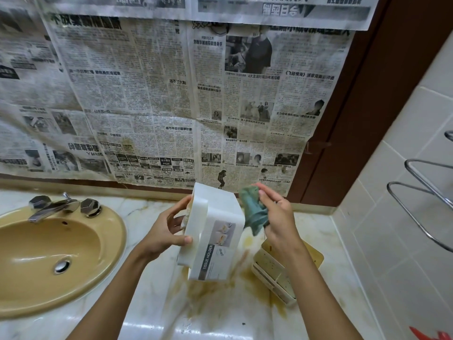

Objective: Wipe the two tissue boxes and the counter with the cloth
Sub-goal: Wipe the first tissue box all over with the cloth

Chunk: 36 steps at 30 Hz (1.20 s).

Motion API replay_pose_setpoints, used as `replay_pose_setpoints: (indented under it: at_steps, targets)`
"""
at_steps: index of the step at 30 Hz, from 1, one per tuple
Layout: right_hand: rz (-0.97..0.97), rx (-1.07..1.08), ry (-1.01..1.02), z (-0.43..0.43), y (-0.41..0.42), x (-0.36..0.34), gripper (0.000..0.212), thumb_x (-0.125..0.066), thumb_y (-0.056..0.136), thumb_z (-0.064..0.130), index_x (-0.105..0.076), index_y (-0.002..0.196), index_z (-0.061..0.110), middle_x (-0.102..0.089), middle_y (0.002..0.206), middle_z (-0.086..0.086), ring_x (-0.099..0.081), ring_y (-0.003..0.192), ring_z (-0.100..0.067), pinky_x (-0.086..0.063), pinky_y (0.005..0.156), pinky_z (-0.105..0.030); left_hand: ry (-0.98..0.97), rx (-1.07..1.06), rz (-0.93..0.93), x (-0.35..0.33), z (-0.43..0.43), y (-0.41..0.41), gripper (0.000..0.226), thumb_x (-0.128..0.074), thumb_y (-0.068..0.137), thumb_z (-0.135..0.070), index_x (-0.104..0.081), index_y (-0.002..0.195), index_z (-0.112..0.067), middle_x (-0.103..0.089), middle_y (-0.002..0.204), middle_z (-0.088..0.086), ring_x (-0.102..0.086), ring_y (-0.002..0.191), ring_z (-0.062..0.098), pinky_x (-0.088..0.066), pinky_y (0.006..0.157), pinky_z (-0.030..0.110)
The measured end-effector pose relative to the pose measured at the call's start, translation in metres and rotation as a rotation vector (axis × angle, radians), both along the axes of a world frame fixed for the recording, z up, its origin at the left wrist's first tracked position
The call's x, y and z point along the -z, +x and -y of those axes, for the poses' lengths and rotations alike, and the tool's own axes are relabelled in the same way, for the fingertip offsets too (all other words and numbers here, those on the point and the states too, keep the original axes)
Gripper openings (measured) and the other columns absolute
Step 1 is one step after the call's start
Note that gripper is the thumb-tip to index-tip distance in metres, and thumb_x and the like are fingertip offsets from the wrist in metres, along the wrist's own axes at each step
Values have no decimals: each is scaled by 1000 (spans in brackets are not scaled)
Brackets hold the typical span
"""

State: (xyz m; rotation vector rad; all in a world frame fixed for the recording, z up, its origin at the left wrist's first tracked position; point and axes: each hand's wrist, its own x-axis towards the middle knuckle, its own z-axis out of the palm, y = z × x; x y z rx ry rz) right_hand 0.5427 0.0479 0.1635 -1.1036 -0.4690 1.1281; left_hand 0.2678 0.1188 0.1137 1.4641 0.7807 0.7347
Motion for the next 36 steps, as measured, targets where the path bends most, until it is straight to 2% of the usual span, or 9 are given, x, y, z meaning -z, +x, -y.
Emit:
replay_pose_setpoints:
  at_steps: [2, 7, 11, 15, 20, 23, 27, 32, 36]
  targets:
    - [-199, 16, 76, -2, -9, -5, 25, -56, 99, 1, -75, 109, 13, -78, 105, -12, -75, 92, -30, -62, 82, -42, 18, 30, -18, 2, -1, 3, 141, -103, 38, -51, -38, 158, -18, -57, 151, 0, -64, 125, 25, -54, 96, 32]
    - [13, 49, 90, 7, -44, 19, 21, -67, 95, 16, -77, 113, 20, -74, 118, -11, -69, 103, -30, -55, 90, -47, -38, -49, 31, 12, -2, 14, 135, -104, 34, -49, -47, 153, -21, -64, 143, -4, -70, 114, 20, -58, 83, 29]
    - [25, 53, 50, 17, -65, 34, 24, -67, 95, 23, -74, 118, 22, -76, 113, -8, -70, 94, -25, -59, 74, -39, -127, -213, 85, 24, -3, 27, 104, -92, 49, -40, -58, 143, -14, -69, 135, 10, -69, 113, 35, -60, 86, 46]
    - [278, -64, -10, 34, -69, 49, 23, -64, 99, 28, -74, 117, 36, -78, 106, -1, -73, 87, -35, -57, 64, -38, -246, -317, 129, 26, -8, 28, 87, -77, 59, -48, -63, 135, -7, -66, 133, 27, -54, 127, 57, -42, 104, 72]
    - [354, -62, -122, 36, -49, 46, 23, -66, 96, 17, -80, 102, 35, -77, 107, 6, -71, 106, -20, -60, 89, -36, -354, -320, 73, 24, -14, 20, 89, -77, 59, -55, -65, 135, -9, -69, 133, 18, -67, 118, 42, -51, 99, 58]
    - [140, -2, -96, 26, -46, 36, 24, -63, 98, 15, -78, 105, 33, -79, 102, -6, -74, 89, -33, -59, 74, -47, -398, -348, 9, 17, -9, 27, 88, -76, 50, -60, -70, 125, -13, -76, 115, 9, -74, 86, 26, -57, 65, 31]
    - [161, -77, -67, 21, -53, 36, 24, -59, 101, 19, -72, 121, 26, -78, 97, -13, -59, 53, -27, -44, 45, -32, -529, -396, -100, 14, -6, 36, 90, -77, 52, -70, -72, 120, -11, -71, 100, 7, -67, 80, 27, -55, 69, 34]
    - [278, -90, -62, 39, -59, 52, 25, -61, 100, 13, -76, 115, 26, -76, 112, 10, -71, 99, -7, -58, 81, -23, -795, -460, -92, 9, -6, 37, 76, -75, 70, -70, -67, 111, -7, -68, 101, 15, -68, 90, 31, -61, 72, 40]
    - [291, -96, -122, 51, -52, 62, 22, -63, 98, 12, -78, 112, 20, -78, 106, 8, -72, 102, -10, -60, 89, -30, -879, -453, -120, 9, -7, 31, 89, -83, 57, -71, -64, 110, -3, -69, 99, 15, -70, 88, 33, -64, 78, 48]
